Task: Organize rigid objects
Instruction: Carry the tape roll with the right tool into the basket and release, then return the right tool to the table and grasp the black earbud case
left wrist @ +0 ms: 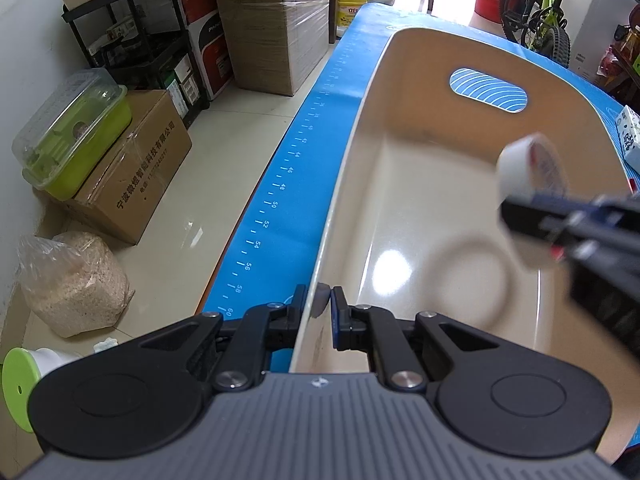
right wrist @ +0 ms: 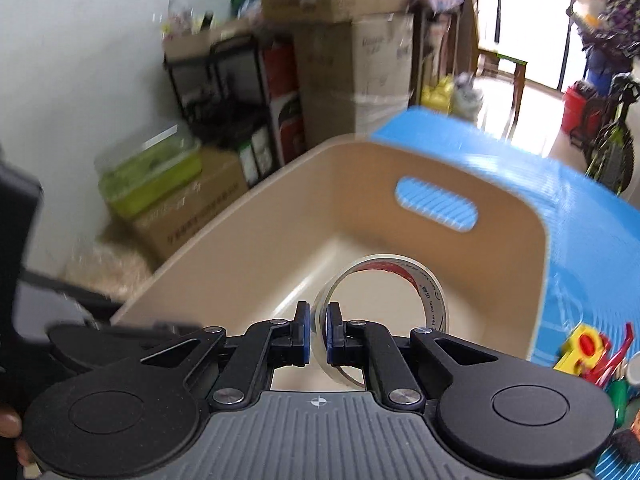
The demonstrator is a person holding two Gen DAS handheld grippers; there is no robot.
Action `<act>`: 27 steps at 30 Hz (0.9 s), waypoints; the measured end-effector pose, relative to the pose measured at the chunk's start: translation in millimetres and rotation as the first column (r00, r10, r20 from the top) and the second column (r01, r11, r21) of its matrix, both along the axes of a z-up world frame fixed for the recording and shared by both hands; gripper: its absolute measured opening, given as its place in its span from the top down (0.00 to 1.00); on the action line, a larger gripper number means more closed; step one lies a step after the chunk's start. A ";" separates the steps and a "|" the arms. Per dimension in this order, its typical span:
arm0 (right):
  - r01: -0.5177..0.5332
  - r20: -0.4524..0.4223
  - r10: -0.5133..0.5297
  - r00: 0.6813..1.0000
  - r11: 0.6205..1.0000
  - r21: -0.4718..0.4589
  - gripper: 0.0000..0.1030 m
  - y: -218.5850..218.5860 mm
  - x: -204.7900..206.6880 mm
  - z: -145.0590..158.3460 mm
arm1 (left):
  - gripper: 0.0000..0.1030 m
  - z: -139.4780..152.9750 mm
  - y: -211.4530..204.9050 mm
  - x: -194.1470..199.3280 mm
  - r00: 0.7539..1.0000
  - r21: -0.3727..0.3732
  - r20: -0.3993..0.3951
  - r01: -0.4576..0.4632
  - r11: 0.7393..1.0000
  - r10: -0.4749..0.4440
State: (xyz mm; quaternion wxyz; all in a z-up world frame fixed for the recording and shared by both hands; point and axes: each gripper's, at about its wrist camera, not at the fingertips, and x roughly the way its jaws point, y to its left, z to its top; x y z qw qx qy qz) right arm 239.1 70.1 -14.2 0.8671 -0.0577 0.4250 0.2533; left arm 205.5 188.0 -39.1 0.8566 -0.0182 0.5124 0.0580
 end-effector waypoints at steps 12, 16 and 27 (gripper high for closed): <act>0.007 -0.113 -0.012 0.994 0.999 -0.051 0.62 0.6 1.0 -18.6 | 0.87 0.3 -1.2 0.2 1.000 0.011 -0.003 0.005 1.000 -0.005; 0.017 -0.090 -0.016 0.996 1.000 0.003 0.47 -11.3 -3.6 -1.7 | 0.87 0.7 0.2 0.0 1.000 0.013 -0.004 0.006 1.000 -0.006; 0.151 0.074 -0.156 0.985 0.986 0.077 0.30 -80.5 -12.5 59.7 | 0.86 0.7 0.1 -0.1 1.000 0.015 -0.004 0.006 1.000 -0.006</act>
